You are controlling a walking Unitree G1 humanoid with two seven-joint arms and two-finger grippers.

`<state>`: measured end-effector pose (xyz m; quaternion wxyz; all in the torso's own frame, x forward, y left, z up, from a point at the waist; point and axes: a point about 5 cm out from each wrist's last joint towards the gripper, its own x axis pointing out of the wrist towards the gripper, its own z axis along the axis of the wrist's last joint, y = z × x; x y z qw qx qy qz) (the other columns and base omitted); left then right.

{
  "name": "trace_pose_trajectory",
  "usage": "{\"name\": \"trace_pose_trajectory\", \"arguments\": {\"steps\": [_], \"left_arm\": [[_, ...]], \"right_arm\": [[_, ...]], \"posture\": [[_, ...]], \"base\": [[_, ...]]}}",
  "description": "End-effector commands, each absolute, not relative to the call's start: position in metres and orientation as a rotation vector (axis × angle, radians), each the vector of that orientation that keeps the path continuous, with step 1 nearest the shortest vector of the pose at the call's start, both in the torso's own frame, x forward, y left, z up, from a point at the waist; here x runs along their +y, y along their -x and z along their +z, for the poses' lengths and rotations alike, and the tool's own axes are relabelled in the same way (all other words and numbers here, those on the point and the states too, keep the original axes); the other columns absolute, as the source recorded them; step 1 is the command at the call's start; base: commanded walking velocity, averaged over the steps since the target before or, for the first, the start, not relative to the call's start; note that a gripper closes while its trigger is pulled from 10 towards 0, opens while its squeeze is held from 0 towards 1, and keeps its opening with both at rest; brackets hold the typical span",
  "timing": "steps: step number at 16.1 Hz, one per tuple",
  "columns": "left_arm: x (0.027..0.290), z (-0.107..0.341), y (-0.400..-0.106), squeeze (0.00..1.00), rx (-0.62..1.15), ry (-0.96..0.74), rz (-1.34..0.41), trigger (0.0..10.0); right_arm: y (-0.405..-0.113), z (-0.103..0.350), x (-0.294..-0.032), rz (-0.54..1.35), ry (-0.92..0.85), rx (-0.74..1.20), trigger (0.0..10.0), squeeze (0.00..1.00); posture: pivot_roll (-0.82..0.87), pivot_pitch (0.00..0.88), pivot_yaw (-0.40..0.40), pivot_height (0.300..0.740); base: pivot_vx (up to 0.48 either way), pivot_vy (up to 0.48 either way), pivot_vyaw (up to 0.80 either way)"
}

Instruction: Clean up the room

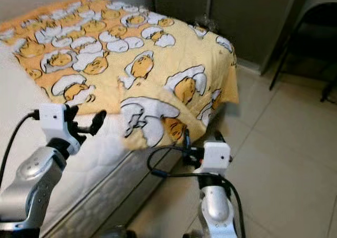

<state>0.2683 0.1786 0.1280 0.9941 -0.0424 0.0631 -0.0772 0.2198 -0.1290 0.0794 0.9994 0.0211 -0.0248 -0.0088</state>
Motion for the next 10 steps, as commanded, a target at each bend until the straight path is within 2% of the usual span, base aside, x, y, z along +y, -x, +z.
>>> {"name": "trace_pose_trajectory", "arguments": {"steps": [1,2,3,8,10], "left_arm": [[0.182,0.126,-0.272,1.0,0.144,0.072,-0.132,10.0],[0.184,0.124,-0.274,1.0,0.142,0.046,-0.122,10.0],[0.183,0.122,-0.275,0.0,0.149,0.043,-0.126,10.0],[0.196,0.115,-0.285,0.0,0.161,0.161,-0.014,10.0],[0.187,0.116,-0.288,0.0,0.152,0.147,-0.038,10.0]], "right_arm": [[-0.221,0.077,-0.13,-0.024,-0.053,-0.036,10.0,0.0],[-0.221,0.077,-0.129,-0.014,-0.055,-0.029,10.0,0.0],[-0.22,0.074,-0.129,0.008,-0.055,-0.016,10.0,0.0],[-0.224,0.077,-0.139,0.011,-0.034,-0.014,10.0,0.0],[-0.225,0.077,-0.141,-0.003,-0.033,-0.011,10.0,0.0]], "posture": [[0.03,0.06,0.103,0.74],[0.03,0.062,0.101,0.74],[0.02,0.066,0.09,0.74],[-0.04,0.066,0.075,0.74],[-0.04,0.066,0.079,0.74]], "base": [[0.285,-0.382,0.0],[0.3,-0.371,0.0],[0.356,0.0,0.0],[0.0,0.0,0.0],[0.0,0.0,0.0]]}}
